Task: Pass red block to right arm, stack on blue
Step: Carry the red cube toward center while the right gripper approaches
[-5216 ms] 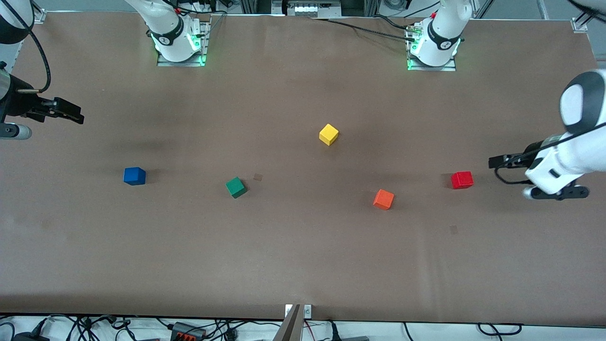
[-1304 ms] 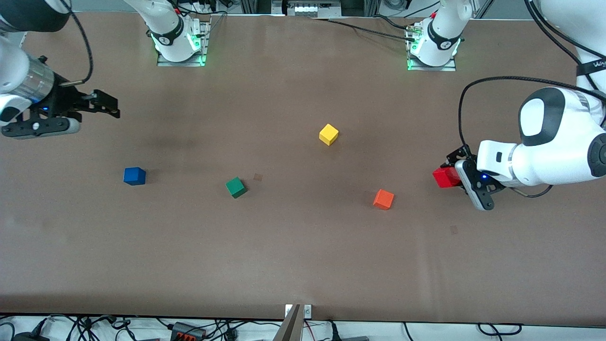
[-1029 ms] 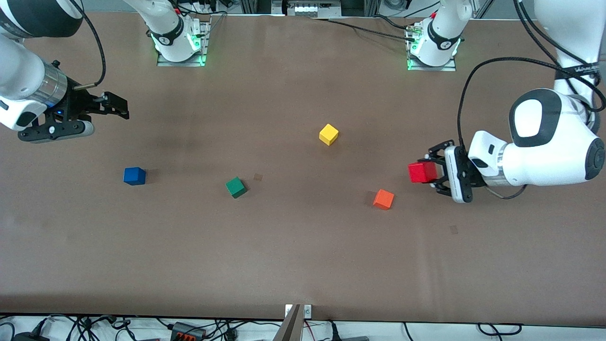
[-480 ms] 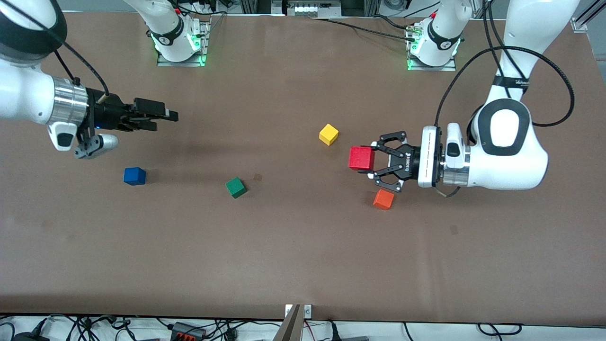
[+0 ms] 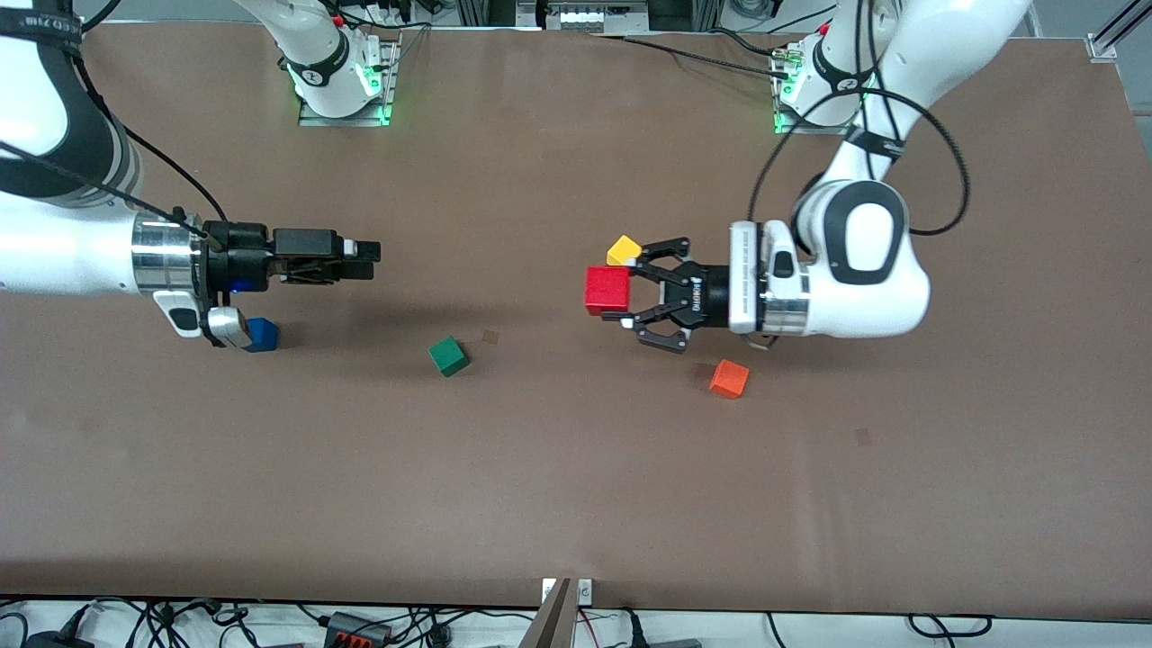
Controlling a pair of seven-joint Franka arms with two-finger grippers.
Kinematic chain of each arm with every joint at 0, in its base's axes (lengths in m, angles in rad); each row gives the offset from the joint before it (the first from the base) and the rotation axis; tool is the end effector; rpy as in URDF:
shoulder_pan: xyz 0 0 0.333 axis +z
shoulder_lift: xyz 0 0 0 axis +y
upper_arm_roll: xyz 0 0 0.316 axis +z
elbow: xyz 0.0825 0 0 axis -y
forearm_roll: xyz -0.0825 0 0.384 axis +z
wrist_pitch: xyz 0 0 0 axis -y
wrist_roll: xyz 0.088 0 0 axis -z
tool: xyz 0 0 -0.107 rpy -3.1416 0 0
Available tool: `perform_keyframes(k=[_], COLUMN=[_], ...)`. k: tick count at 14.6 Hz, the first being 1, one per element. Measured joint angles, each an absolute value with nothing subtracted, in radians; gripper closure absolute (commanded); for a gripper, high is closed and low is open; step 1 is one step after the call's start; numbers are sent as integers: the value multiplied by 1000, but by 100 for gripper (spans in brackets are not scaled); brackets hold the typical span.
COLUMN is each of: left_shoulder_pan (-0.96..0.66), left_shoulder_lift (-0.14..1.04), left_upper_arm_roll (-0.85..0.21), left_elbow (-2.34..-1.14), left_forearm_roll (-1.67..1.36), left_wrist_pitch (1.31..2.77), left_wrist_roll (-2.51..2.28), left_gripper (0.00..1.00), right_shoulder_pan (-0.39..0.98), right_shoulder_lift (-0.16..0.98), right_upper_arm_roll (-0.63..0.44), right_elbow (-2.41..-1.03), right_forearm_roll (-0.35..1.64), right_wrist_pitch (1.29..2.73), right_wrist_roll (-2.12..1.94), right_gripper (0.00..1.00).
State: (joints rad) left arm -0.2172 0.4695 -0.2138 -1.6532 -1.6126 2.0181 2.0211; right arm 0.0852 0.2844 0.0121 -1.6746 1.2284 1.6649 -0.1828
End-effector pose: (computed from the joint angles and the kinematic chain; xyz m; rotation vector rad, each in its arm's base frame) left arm 0.6165 -0.3242 0.3944 1.3303 -1.2101 1.0836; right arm 0.6206 0.1528 0.4770 -1.9253 0.0554 0.2251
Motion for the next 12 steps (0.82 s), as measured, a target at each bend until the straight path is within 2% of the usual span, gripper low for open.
perform_keyframes(k=[3, 9, 12], left_shoulder_pan=[-325, -383, -399], left_shoulder_lift=[470, 488, 499], left_upper_arm_roll=[-215, -213, -213], left_elbow=[-1653, -1653, -1652], left_forearm_roll=[-1727, -1945, -1982], left_wrist_pitch=[2135, 2173, 2175], left_wrist_roll=[2063, 2253, 2267], left_gripper=[99, 99, 99], right_shoulder_pan=[101, 136, 173], right_shoulder_lift=[322, 438, 452], right_upper_arm_roll=[14, 15, 18], right_elbow=[-1674, -1674, -1671], right_forearm_roll=[1357, 1565, 1594], right_wrist_pitch=[1665, 1639, 1631], right_wrist_roll=[-239, -376, -381], right_gripper=[0, 0, 0])
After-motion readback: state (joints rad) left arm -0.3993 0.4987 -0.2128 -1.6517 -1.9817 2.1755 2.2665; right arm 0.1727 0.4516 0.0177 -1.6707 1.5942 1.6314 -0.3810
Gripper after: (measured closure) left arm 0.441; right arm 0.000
